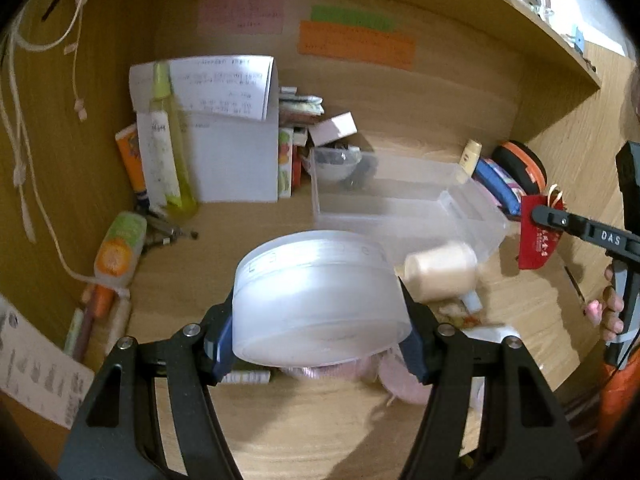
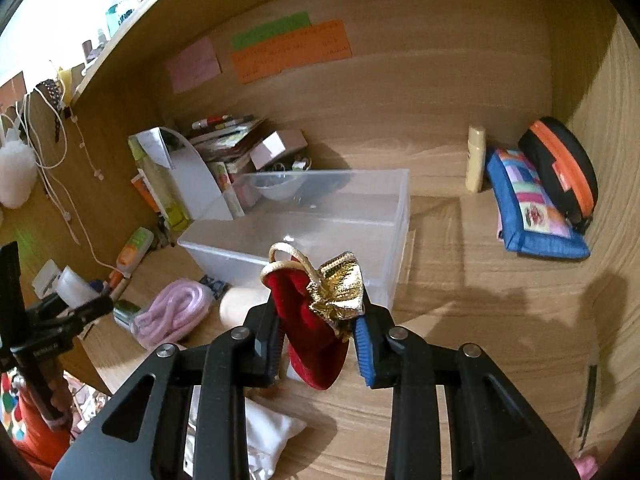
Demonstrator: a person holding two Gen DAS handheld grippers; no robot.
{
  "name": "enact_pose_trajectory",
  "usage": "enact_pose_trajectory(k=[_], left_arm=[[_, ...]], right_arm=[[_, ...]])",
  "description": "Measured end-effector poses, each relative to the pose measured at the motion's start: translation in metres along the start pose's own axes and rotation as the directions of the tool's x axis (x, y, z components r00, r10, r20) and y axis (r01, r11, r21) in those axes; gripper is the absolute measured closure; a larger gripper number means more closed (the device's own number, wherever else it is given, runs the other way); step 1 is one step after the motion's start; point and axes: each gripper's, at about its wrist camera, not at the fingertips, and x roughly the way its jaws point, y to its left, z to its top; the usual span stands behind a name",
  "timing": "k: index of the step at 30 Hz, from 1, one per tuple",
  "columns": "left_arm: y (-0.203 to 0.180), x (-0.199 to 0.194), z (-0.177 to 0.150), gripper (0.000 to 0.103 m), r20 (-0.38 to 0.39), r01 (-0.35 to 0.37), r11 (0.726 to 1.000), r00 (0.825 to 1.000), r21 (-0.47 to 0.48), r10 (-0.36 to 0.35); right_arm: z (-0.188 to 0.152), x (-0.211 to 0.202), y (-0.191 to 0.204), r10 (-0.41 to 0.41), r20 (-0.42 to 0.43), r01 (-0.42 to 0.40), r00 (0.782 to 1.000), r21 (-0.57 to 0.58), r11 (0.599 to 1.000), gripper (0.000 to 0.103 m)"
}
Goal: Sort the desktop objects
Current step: 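Carry both items over the clear box and release them inside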
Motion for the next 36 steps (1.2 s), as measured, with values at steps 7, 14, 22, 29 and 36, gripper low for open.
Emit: enact_pose_trajectory(k=[7,14,22,29,36], left_arm=[[-0.002,0.004,0.043,0.037,0.012,0.027,1.000,1.000,0.011,-0.027],[-0.003,0.020,0.091,0.037,0.010,0.087,0.996,0.996,0.001,-0.087],[-0.015,0.066,0.124,0.037,-0.044,0.095,0.994,0.995,0.044,-0.093],[-0.029,0.125,0.132,0.037,-0.122,0.112,0.991,0.987,0.074,-0.103],[-0.039,0.173,0.124,0.037,-0.226,0.137,0.985,0.968,0.107,-0.110]], right_arm=[[0.025,-0.005,0.003,0.010,0.025,-0.010,1.000,-0.030,1.000,0.076],[0.054,0.002,0.003,0.014,0.043,-0.012,0.999,-0.048,0.999,0.076],[0.078,0.027,-0.002,0.015,0.031,-0.013,0.999,-0.057,0.998,0.076],[0.086,0.067,-0.004,0.002,-0.030,-0.004,1.000,-0.069,0.998,0.076],[0.081,0.113,-0.010,-0.041,-0.137,0.026,0.990,-0.111,0.993,0.076]])
